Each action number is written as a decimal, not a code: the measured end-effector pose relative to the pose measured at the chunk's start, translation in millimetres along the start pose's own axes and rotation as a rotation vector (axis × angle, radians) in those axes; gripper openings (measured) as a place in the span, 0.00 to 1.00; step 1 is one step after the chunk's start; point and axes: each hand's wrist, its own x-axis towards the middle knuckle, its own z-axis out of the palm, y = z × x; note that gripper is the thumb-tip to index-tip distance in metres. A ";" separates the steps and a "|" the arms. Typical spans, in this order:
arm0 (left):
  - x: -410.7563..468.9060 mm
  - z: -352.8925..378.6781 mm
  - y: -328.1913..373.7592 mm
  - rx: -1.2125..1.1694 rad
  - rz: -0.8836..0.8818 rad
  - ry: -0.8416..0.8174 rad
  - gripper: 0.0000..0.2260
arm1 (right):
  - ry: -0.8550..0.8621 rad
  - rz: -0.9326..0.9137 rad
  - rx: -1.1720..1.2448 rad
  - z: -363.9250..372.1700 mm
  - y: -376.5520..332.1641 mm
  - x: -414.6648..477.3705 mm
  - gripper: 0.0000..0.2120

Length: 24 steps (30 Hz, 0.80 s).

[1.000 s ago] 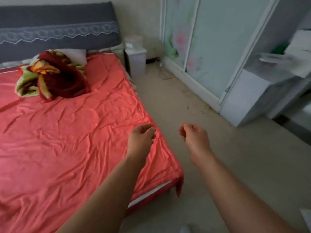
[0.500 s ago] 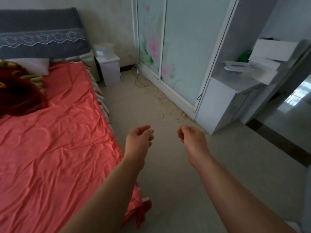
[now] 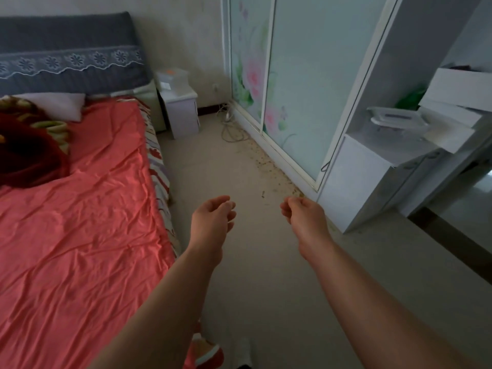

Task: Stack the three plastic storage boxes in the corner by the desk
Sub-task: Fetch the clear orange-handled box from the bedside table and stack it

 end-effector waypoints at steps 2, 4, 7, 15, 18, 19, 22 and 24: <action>22.1 10.9 5.4 -0.005 0.002 0.005 0.06 | -0.011 -0.003 0.006 6.9 -6.2 26.2 0.11; 48.4 22.0 14.3 -0.002 0.002 0.019 0.08 | -0.027 -0.006 -0.011 16.0 -16.0 54.9 0.11; 93.7 40.4 31.5 -0.011 0.008 0.041 0.09 | -0.046 -0.004 -0.015 32.6 -32.1 105.8 0.11; 214.3 84.1 95.2 0.007 -0.004 0.096 0.08 | -0.062 0.013 0.008 88.0 -87.8 238.8 0.10; 254.8 98.6 110.0 0.014 -0.012 0.108 0.08 | -0.069 0.014 0.012 103.5 -100.7 280.5 0.10; 272.6 104.6 114.1 0.019 -0.013 0.115 0.08 | -0.071 0.015 0.013 110.2 -105.1 297.9 0.10; 315.6 120.2 124.7 0.019 -0.017 0.139 0.08 | -0.089 0.027 0.019 127.4 -115.8 343.7 0.10; 347.4 132.5 129.2 0.017 -0.027 0.159 0.08 | -0.102 0.031 0.021 139.2 -122.4 378.7 0.10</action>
